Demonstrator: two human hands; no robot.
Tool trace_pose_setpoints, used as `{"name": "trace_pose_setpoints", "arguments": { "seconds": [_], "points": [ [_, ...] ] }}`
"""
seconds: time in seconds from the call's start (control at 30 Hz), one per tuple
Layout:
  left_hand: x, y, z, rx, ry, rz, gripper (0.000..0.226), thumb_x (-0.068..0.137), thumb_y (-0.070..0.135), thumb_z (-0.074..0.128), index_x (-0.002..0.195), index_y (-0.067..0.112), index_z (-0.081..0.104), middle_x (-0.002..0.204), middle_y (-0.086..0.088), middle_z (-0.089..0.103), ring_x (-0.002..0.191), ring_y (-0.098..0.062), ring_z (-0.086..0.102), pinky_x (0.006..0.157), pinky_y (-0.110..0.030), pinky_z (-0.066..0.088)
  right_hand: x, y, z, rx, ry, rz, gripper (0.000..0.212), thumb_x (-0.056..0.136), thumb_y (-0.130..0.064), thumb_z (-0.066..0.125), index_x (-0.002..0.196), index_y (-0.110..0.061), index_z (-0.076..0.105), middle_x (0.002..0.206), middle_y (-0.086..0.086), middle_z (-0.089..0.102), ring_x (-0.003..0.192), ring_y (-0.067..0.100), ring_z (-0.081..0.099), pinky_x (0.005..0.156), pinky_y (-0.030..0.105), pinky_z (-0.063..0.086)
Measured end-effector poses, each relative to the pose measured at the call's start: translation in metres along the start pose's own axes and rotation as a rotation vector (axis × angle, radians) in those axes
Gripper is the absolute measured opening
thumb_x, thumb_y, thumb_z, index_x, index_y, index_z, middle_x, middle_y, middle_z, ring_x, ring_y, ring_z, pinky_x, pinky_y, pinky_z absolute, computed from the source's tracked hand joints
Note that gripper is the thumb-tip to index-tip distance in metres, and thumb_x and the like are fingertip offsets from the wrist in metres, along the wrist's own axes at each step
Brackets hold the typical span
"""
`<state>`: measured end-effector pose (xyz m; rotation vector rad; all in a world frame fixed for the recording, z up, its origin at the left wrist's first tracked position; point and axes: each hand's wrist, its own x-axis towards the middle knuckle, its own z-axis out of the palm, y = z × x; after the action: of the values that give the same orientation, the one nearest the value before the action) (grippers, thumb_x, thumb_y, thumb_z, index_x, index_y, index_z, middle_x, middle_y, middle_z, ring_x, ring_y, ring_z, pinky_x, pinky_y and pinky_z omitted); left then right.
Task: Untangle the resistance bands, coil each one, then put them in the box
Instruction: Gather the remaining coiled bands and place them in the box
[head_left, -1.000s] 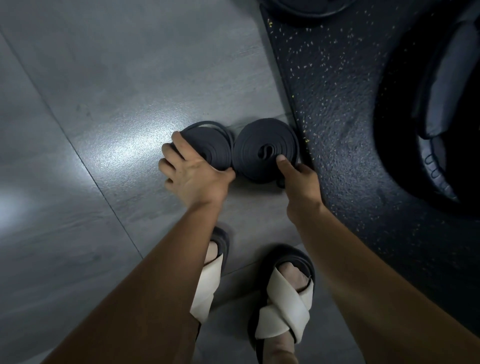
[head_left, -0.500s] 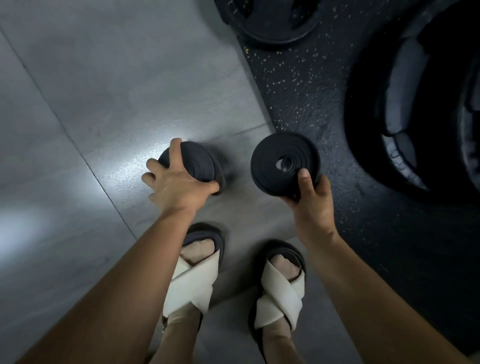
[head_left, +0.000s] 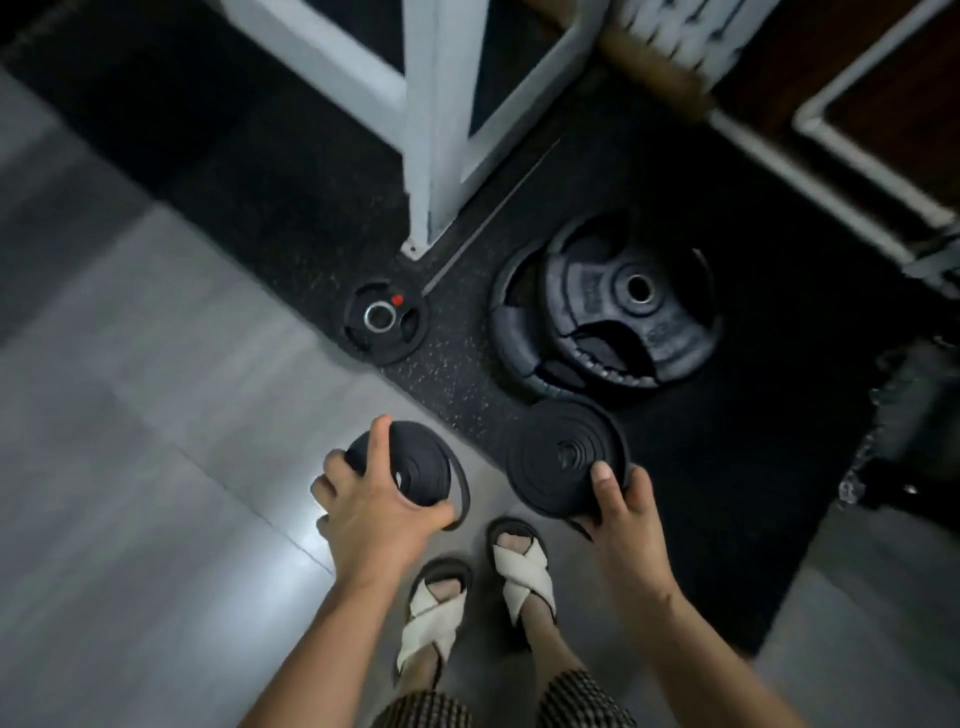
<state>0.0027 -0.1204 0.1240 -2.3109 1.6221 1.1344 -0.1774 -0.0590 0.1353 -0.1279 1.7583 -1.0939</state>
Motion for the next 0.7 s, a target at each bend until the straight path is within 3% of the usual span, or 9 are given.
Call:
{"name": "trace_pose_setpoints", "arguments": {
  "seconds": [0.17,0.3,0.37,0.43,0.5,0.57,0.63,0.7],
  "points": [
    [-0.096,0.067,-0.067,0.176,-0.046,0.246,0.101,0.06,0.039,0.074,0.14,0.042,0.013,0.133,-0.008,0.02,0.12,-0.031,0.024,0.096,-0.042,0.037,-0.097,-0.057,-0.074,0.144,0.149,-0.086,0.01,0.097,-0.019,0.043,0.099,-0.01,0.046,0.105,0.009,0.057,0.099,0.022,0.059,0.08,0.037,0.054],
    [-0.176,0.115,-0.08,0.344,-0.124,0.477,0.105,0.058,0.042,0.074,0.141,0.045,0.011,0.134,-0.007,0.018,0.122,-0.033,0.025,0.096,-0.041,0.037,-0.173,-0.063,-0.136,0.257,0.346,-0.124,0.007,0.094,-0.02,0.052,0.094,-0.014,0.048,0.098,0.008,0.055,0.092,0.017,0.054,0.074,0.03,0.051],
    [-0.22,0.137,-0.07,0.431,-0.174,0.572,0.104,0.057,0.044,0.074,0.14,0.047,0.011,0.134,-0.008,0.019,0.124,-0.035,0.025,0.099,-0.042,0.035,-0.212,-0.056,-0.175,0.379,0.446,-0.122,0.007,0.094,-0.017,0.052,0.09,-0.013,0.048,0.095,0.009,0.054,0.085,0.014,0.054,0.064,0.021,0.051],
    [-0.267,0.16,-0.052,0.494,-0.233,0.672,0.103,0.06,0.047,0.072,0.141,0.045,0.009,0.135,-0.01,0.02,0.127,-0.035,0.024,0.105,-0.041,0.031,-0.249,-0.047,-0.216,0.489,0.523,-0.109,0.004,0.096,-0.013,0.047,0.095,-0.016,0.047,0.099,0.005,0.052,0.09,0.016,0.054,0.055,0.013,0.049],
    [-0.318,0.181,-0.026,0.59,-0.32,0.785,0.104,0.063,0.053,0.069,0.142,0.043,0.003,0.14,-0.011,0.016,0.132,-0.035,0.018,0.109,-0.04,0.025,-0.284,-0.031,-0.26,0.535,0.595,-0.087,0.019,0.094,-0.024,0.051,0.107,-0.014,0.041,0.108,0.003,0.049,0.097,0.017,0.049,0.055,0.01,0.046],
    [-0.373,0.199,0.006,0.655,-0.367,0.872,0.102,0.066,0.053,0.068,0.142,0.043,0.001,0.144,-0.011,0.012,0.135,-0.034,0.013,0.109,-0.041,0.024,-0.312,-0.005,-0.305,0.539,0.696,-0.086,0.041,0.086,-0.038,0.061,0.105,-0.007,0.042,0.104,0.01,0.05,0.088,0.017,0.05,0.051,0.009,0.045],
    [-0.424,0.212,0.046,0.699,-0.371,0.953,0.103,0.062,0.051,0.07,0.141,0.046,0.003,0.144,-0.01,0.012,0.133,-0.033,0.014,0.108,-0.043,0.028,-0.337,0.023,-0.349,0.586,0.794,-0.063,0.026,0.092,-0.026,0.054,0.104,-0.005,0.043,0.107,0.016,0.051,0.095,0.023,0.053,0.066,0.014,0.051],
    [-0.475,0.216,0.091,0.784,-0.335,1.072,0.11,0.058,0.055,0.073,0.143,0.046,0.004,0.142,-0.009,0.016,0.131,-0.033,0.019,0.106,-0.044,0.032,-0.362,0.051,-0.398,0.645,0.866,-0.048,0.017,0.094,-0.021,0.049,0.105,-0.008,0.043,0.112,0.017,0.053,0.102,0.028,0.055,0.085,0.036,0.052]
  ]
}}
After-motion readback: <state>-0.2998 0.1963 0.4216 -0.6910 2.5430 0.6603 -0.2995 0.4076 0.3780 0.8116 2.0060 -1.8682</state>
